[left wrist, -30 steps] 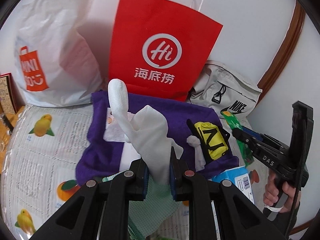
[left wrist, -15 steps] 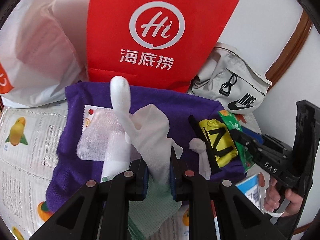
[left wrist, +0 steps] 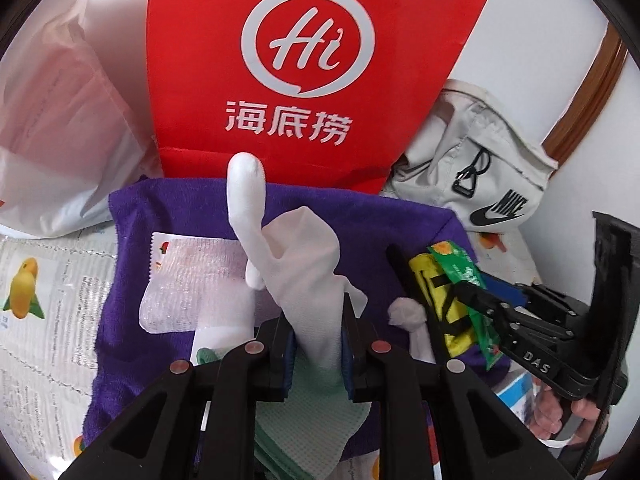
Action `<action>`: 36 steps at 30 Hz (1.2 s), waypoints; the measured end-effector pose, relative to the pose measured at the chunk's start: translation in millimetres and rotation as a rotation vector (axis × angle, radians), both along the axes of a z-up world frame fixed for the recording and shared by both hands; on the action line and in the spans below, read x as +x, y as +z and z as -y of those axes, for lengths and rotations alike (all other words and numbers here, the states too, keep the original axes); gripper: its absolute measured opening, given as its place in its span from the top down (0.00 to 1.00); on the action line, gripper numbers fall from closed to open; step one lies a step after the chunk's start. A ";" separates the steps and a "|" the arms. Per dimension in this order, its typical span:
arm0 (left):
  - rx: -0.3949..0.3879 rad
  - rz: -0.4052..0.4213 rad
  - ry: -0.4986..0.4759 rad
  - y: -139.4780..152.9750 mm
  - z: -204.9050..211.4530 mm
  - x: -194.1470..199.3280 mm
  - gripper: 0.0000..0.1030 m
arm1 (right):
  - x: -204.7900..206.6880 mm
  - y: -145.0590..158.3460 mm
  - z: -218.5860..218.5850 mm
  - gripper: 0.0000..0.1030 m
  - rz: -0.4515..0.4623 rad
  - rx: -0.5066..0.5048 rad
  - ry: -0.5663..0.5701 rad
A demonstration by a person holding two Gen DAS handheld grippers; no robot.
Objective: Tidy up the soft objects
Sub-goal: 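Open left gripper to drop glove while right gripper releases packet on towel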
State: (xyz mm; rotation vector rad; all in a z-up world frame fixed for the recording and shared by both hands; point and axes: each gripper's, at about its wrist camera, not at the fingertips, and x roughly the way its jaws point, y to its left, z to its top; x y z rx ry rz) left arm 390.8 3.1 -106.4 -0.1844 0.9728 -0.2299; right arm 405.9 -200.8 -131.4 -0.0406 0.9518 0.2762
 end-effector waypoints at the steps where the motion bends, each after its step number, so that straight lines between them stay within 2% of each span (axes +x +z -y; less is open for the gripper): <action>1: 0.003 0.002 -0.003 0.2 0.2 -0.1 0.83 | 2.0 -0.6 -2.5 0.72 0.000 -0.001 -0.001; 9: 0.016 -0.007 -0.001 -1.9 -2.2 1.0 0.81 | 7.6 -7.6 -9.5 0.71 -0.019 -0.014 0.005; 15: 0.032 -0.010 0.002 -4.6 -5.4 1.3 0.74 | 9.1 -11.2 -9.1 0.69 -0.030 -0.011 0.008; 17: 0.049 -0.011 0.003 -6.3 -4.7 1.8 0.67 | 9.7 -10.9 -7.4 0.68 -0.034 0.003 0.010; 21: 0.037 -0.031 0.001 -11.4 -5.5 4.0 0.67 | 11.5 -13.8 -6.0 0.66 -0.050 0.009 0.010; 24: 0.042 -0.041 0.000 -12.3 -5.4 5.0 0.59 | 11.6 -13.7 -4.3 0.54 -0.056 0.013 0.009; 26: 0.045 -0.042 -0.001 -11.4 -6.1 4.8 0.48 | 9.4 -10.5 -3.0 0.39 -0.044 0.017 0.006; 32: 0.029 -0.038 0.034 -4.0 -16.2 2.5 0.41 | 1.6 4.9 -0.3 0.37 0.005 0.018 -0.005; 36: 0.033 -0.022 0.047 5.1 -21.3 -0.7 0.41 | -4.6 13.5 -2.8 0.36 0.032 0.019 -0.012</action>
